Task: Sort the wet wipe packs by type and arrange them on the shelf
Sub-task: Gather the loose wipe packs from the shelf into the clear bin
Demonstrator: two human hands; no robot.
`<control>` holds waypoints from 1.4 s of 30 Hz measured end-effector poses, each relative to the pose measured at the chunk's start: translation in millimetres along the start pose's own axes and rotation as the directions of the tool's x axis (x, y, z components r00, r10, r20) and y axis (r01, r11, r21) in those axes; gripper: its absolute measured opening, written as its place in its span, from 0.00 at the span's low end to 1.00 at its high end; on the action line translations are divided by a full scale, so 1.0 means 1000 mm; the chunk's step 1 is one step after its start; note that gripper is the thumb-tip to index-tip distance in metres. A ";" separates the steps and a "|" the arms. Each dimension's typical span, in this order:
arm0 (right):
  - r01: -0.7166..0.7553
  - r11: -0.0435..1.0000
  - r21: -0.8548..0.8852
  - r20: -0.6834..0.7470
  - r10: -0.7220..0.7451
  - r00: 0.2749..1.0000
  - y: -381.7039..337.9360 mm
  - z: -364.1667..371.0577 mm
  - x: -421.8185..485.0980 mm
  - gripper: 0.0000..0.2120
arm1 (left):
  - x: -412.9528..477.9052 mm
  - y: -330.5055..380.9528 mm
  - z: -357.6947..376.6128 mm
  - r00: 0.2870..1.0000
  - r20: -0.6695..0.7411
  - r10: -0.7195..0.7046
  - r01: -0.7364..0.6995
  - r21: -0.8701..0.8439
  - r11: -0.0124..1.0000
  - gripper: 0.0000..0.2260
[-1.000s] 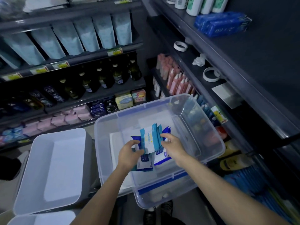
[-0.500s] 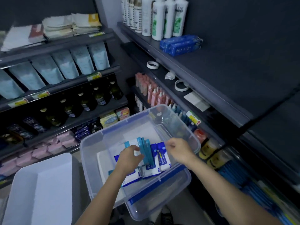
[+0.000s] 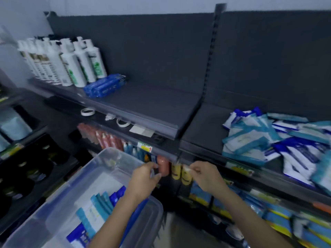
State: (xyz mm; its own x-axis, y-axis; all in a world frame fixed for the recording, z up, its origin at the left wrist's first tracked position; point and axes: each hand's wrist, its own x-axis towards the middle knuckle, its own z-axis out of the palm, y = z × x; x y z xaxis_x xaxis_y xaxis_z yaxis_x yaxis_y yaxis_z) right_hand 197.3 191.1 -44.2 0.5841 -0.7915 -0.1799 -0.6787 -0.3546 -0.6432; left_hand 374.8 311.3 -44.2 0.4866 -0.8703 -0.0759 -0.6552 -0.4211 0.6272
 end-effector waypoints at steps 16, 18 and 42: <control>-0.276 0.960 0.051 -0.434 0.270 0.860 0.207 -0.216 -0.048 0.11 | 0.085 0.216 0.143 0.933 0.114 0.341 -0.343 0.003 0.939 0.14; -0.290 0.955 0.057 -0.458 0.283 0.843 0.230 -0.233 -0.054 0.10 | 0.091 0.238 0.159 0.929 0.110 0.354 -0.356 -0.006 0.935 0.14; -0.491 0.817 0.302 -0.513 0.574 0.639 0.340 -0.250 -0.104 0.27 | 0.068 0.369 0.284 0.943 0.330 0.032 0.027 -0.173 0.985 0.57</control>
State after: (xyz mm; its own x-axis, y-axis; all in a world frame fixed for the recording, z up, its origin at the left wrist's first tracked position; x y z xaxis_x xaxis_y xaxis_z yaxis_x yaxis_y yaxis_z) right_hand -205.1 28.7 -58.1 -0.2445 -0.9642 -0.1023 -0.7066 0.2495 -0.6622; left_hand 2.5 24.3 -38.1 0.2472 -0.9188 -0.3076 -0.5323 -0.3940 0.7493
